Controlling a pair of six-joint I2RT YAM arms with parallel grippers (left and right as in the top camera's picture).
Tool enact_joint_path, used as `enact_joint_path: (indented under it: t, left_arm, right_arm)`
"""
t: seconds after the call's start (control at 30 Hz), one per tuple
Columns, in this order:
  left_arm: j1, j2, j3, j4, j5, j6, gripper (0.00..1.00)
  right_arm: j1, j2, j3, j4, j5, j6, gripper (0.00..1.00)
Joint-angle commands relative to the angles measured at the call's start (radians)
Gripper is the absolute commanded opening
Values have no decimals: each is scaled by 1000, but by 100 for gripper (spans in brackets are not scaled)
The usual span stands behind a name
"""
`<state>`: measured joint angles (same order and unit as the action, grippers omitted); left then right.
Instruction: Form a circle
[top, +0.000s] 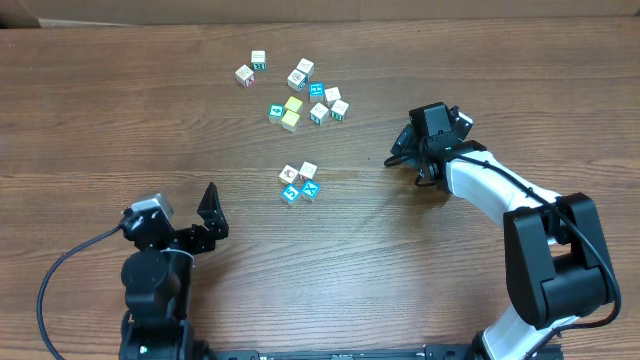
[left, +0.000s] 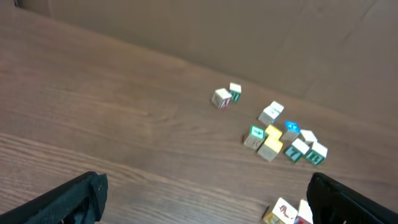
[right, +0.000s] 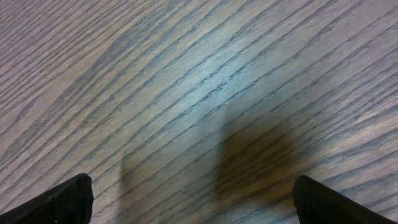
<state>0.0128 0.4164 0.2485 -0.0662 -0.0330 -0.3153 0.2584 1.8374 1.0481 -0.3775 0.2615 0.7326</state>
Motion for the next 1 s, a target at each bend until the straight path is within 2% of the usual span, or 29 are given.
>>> enact_joint_path:
  t: [0.0, 0.37, 0.57, 0.8, 0.97]
  left_arm:
    - [-6, -54, -33, 15, 7, -6, 100]
    - [-6, -286, -182, 123, 7, -6, 100]
    - [-6, -388, -232, 130, 7, -6, 100]
    - [-5, -414, -244, 108, 8, -6, 100]
    - [-5, -414, -244, 12, 7, -6, 100]
  right_arm:
    - [0, -29, 19, 5, 7, 0, 100]
    - [0, -29, 19, 5, 7, 0, 100]
    - [0, -29, 19, 5, 7, 0, 100]
    - [0, -29, 19, 5, 7, 0, 100]
    - [0, -29, 19, 5, 7, 0, 100]
